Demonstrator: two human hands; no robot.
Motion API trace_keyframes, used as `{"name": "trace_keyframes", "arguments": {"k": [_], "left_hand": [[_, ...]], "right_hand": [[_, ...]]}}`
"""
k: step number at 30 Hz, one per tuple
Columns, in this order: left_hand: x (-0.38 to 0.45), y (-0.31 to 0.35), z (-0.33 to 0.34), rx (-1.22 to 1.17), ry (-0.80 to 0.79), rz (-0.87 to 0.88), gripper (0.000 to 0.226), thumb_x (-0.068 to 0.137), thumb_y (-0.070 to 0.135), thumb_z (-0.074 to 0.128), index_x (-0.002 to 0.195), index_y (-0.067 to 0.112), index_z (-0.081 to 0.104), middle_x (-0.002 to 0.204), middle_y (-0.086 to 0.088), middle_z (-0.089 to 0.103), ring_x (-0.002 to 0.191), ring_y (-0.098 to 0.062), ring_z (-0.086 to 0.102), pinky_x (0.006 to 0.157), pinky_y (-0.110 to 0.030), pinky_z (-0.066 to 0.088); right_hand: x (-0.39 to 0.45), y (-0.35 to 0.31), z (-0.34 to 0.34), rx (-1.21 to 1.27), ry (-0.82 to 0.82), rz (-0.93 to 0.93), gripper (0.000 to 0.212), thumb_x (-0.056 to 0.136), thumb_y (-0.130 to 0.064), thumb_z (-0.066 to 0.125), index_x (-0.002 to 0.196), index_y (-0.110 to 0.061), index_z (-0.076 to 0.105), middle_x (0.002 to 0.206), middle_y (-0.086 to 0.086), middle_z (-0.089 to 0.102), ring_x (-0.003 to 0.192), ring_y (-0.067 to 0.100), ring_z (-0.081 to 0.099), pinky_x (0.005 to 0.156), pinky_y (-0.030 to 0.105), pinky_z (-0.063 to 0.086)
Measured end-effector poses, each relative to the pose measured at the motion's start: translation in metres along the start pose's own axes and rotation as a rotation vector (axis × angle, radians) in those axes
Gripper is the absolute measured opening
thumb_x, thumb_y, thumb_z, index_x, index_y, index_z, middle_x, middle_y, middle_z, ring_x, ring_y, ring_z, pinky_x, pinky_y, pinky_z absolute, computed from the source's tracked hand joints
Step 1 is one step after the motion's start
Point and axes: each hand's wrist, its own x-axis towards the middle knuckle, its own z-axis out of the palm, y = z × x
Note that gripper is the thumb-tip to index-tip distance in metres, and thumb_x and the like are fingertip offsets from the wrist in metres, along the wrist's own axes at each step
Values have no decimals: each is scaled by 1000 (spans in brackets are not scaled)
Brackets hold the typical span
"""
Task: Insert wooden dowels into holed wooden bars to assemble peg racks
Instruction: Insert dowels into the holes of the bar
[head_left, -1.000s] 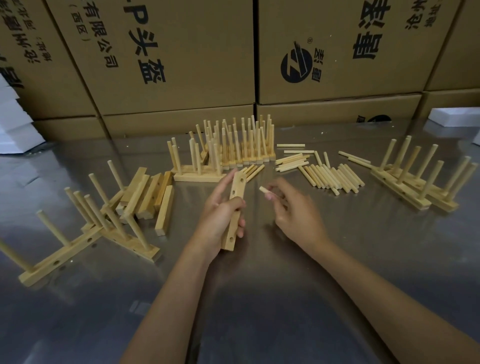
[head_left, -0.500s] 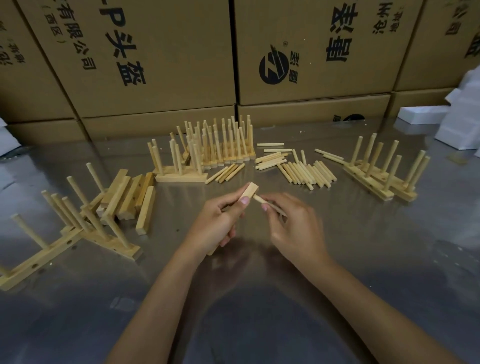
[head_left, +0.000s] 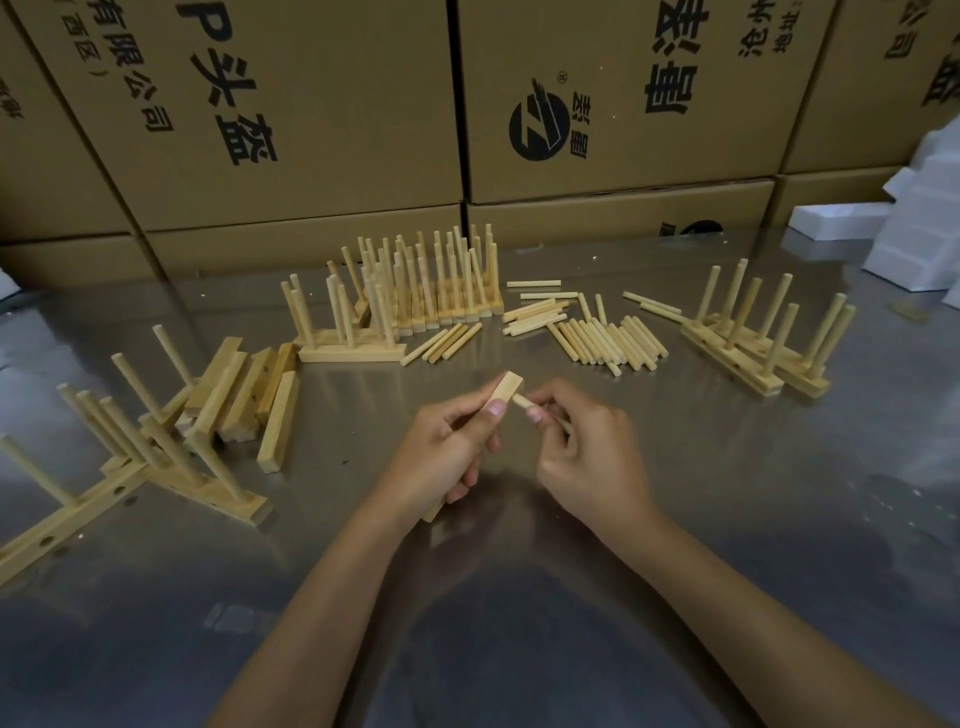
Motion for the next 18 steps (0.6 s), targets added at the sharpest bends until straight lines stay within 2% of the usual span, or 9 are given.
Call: {"name": "trace_keyframes", "arguments": {"k": [5,9,11,15,17,18], "left_hand": [[1,-1,1,-6,-12,-20,30,102,30,55,114,58,61,72,3,57,51,-9,44,38,-23,31],[2,-1,0,-14,-32,-33,33,102,30,55,113,61,61,71,7,57,52,-9,45,38,-22,32],[3,-1,-2,-7,-46,-47,36,103,30,54,110,64,61,73,7,57,52,-8,47,39,-22,34],[6,-3,-2,83,-67,-101,35,104,34,48,118,66,48,75,-1,57,51,-7,53,43,-25,46],[6,-5,-3,81,-67,-134,33,104,35,49,125,60,47,73,-3,58,50,-5,55,44,-26,49],[7,-5,-4,64,-43,-141,33,104,35,49,129,56,49,72,-3,58,50,-5,55,44,-25,49]], "right_hand": [[3,-2,3,167,-31,180,15,91,-11,64,83,-24,65,70,0,65,68,16,58,61,40,47],[5,-4,1,288,-48,261,14,90,-8,65,81,-19,67,72,10,66,71,26,60,59,33,42],[7,-4,0,318,-61,289,13,91,-8,65,83,-18,68,71,9,66,64,21,57,58,28,39],[17,1,0,364,-186,375,9,93,-16,65,86,-19,70,65,-4,62,54,-1,51,51,13,37],[24,8,-3,383,-218,398,11,94,-27,64,90,-20,71,70,-8,66,59,-3,57,56,13,42],[27,14,-6,343,-183,378,14,95,-32,63,92,-20,71,78,-7,69,70,-2,60,61,13,44]]}}
